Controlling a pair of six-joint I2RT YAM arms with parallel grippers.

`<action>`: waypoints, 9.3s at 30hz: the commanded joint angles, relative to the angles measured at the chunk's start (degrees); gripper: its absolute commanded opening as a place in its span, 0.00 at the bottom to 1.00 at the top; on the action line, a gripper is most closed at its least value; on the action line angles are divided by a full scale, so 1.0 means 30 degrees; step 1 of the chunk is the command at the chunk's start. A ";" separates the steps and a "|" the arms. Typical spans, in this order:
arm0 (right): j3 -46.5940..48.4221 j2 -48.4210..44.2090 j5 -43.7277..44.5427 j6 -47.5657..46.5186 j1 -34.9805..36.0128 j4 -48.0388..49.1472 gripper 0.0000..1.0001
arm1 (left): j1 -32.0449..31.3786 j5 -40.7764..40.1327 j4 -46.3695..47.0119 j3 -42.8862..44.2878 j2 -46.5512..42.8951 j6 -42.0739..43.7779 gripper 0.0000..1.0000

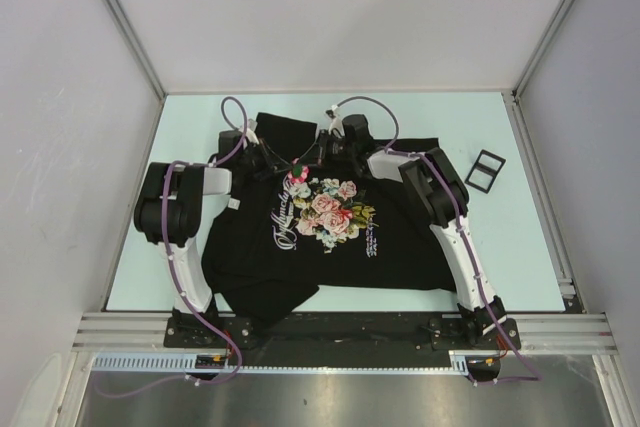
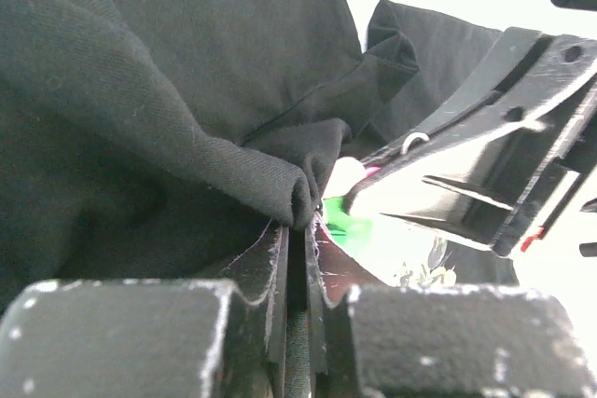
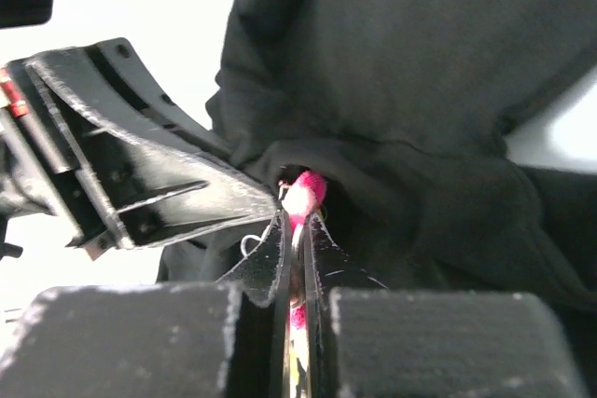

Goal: Remove the brooch from the garment

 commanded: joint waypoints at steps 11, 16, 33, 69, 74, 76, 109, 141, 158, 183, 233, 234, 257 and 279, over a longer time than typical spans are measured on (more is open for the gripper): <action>-0.3375 -0.1945 0.5269 0.0764 0.1119 0.4579 0.00 | -0.0178 -0.1595 0.1104 -0.1009 -0.1922 0.0063 0.36; -0.3436 -0.1887 0.5916 0.1031 0.1236 0.5985 0.00 | -0.0148 -0.1685 0.1601 -0.1390 -0.2244 -0.0054 0.44; -0.3876 -0.1830 0.6827 0.1177 0.0650 0.7834 0.00 | -0.0002 -0.1571 0.0696 0.0215 -0.1485 0.0443 0.79; -0.3174 -0.0774 0.4834 0.1880 0.1177 0.5344 0.43 | 0.0145 0.0365 0.0518 0.1217 0.0627 0.0092 0.03; -0.2792 -0.0510 0.4951 0.1675 0.1295 0.5110 0.39 | 0.0086 0.0424 0.0548 0.1187 0.0568 0.0121 0.03; -0.2588 -0.0423 0.4951 0.1588 0.1324 0.4935 0.35 | 0.0086 0.0453 0.0547 0.1187 0.0539 0.0238 0.03; -0.3963 -0.0423 0.3691 0.2846 0.1061 0.9738 0.00 | 0.0819 0.2269 0.5379 -0.0981 0.0742 -0.3247 0.50; -0.4110 -0.0012 0.1406 0.4898 0.1119 1.4922 0.00 | 0.0965 0.2621 0.5529 -0.0951 0.1212 -0.3717 0.27; -0.6073 -0.1709 0.3456 0.3203 0.0884 1.2998 0.00 | 0.1024 0.1479 0.5936 -0.1976 -0.0076 -0.3336 0.33; -0.5927 -0.7424 0.8937 -0.4917 0.1178 -0.0778 0.00 | 0.1141 -0.3383 0.0375 -0.0134 -0.0463 -0.1137 0.57; -0.7212 -0.9767 -0.2661 -0.5124 -0.2951 0.2787 0.00 | -0.1115 0.1974 1.0178 -0.0862 -0.2365 -0.2715 0.67; -0.7708 -1.0029 -0.2811 -0.4918 -0.3185 0.3172 0.00 | -0.1144 0.2150 1.1404 -0.0950 -0.2072 -0.3213 0.67; -1.1170 -0.8978 -0.3252 0.5219 -0.5854 1.5509 0.00 | -0.4366 0.4994 1.5949 0.3092 0.2911 -0.8313 0.72; -1.0586 -0.8508 -0.2549 0.4196 -0.4565 1.4194 0.00 | -0.4045 0.4115 2.1787 0.2359 0.3996 -1.1802 0.51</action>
